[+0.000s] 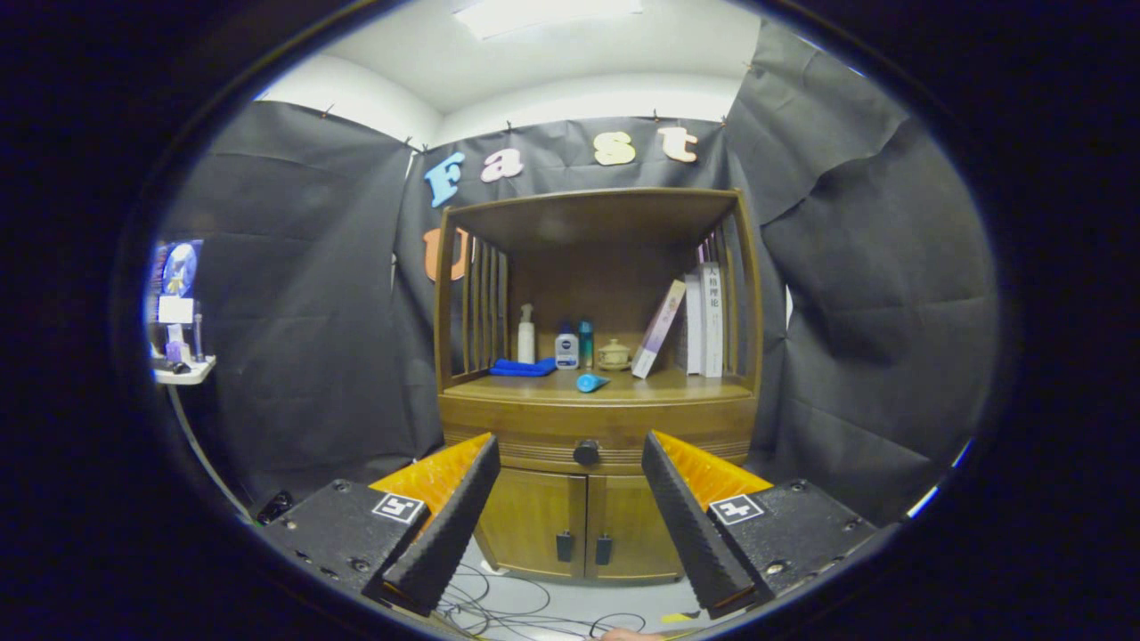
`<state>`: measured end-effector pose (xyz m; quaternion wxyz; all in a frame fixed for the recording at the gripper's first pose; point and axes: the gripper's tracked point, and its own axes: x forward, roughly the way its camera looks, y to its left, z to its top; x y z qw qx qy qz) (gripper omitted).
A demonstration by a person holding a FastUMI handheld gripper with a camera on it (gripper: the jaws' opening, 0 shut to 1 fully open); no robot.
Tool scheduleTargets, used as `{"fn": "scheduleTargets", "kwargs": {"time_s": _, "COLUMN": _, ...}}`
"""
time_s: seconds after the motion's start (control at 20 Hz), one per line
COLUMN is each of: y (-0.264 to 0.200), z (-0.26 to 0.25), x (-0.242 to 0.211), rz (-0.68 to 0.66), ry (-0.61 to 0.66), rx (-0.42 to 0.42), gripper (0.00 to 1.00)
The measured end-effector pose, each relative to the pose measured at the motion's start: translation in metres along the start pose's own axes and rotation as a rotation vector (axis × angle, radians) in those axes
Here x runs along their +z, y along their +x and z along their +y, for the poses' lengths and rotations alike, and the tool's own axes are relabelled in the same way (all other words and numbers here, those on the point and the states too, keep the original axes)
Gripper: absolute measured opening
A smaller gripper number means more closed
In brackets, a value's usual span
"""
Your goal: Pull open the drawer, take out the items inside it, and place them on the countertop above the cabinet.
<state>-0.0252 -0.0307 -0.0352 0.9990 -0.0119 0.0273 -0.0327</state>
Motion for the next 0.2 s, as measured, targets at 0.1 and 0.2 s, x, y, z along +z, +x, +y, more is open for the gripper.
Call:
{"fn": "scheduleTargets", "kwargs": {"time_s": 0.1, "y": -0.0080, "z": 0.0031, "x": 0.0043, "rz": -0.020, "ry": 0.015, "rx": 0.013, "gripper": 1.00}}
{"fn": "scheduleTargets", "kwargs": {"time_s": 0.2, "y": -0.0130, "z": -0.0016, "x": 0.0068, "rz": -0.047, "ry": 0.018, "rx": 0.006, "gripper": 1.00}}
